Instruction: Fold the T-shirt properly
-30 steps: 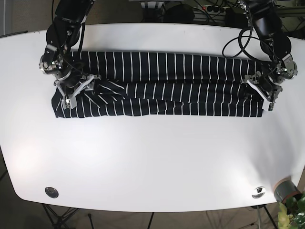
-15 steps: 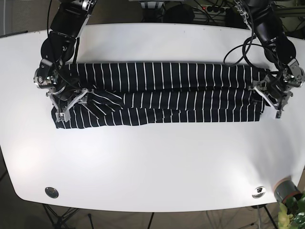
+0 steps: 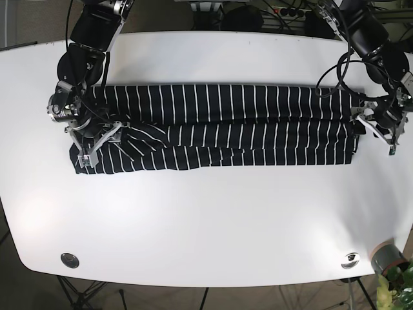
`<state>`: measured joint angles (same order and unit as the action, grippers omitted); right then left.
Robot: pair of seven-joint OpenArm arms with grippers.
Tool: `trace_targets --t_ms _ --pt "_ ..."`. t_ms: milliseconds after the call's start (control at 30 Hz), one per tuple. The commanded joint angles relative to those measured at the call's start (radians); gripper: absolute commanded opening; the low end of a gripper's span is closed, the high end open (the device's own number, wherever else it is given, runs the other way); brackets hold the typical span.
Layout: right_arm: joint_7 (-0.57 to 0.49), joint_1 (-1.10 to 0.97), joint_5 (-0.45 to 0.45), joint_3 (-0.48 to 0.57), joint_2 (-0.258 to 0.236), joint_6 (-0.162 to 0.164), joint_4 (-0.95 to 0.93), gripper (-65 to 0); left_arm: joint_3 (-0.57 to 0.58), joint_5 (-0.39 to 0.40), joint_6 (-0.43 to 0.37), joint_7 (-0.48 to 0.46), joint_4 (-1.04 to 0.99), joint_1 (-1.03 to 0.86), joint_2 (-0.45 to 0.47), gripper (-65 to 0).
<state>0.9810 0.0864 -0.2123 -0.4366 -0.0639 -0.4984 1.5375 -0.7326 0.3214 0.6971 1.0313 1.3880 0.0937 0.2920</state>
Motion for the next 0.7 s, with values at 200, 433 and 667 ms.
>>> trace_targets --t_ms 200,433,667 --pt "-0.014 0.019 -0.011 0.0 -0.011 -0.007 0.018 -25.7 0.032 0.012 0.001 -0.173 -0.128 -0.012 0.022 -15.1" --pt "-0.014 0.014 -0.011 0.0 -0.009 -0.007 0.018 -25.8 0.08 0.011 0.001 -0.219 -0.207 -0.01 0.022 -15.1" --pt "-0.014 0.014 -0.011 -0.001 -0.009 -0.007 0.018 -25.8 0.098 0.012 0.001 -0.217 -0.226 -0.016 0.022 -15.8"
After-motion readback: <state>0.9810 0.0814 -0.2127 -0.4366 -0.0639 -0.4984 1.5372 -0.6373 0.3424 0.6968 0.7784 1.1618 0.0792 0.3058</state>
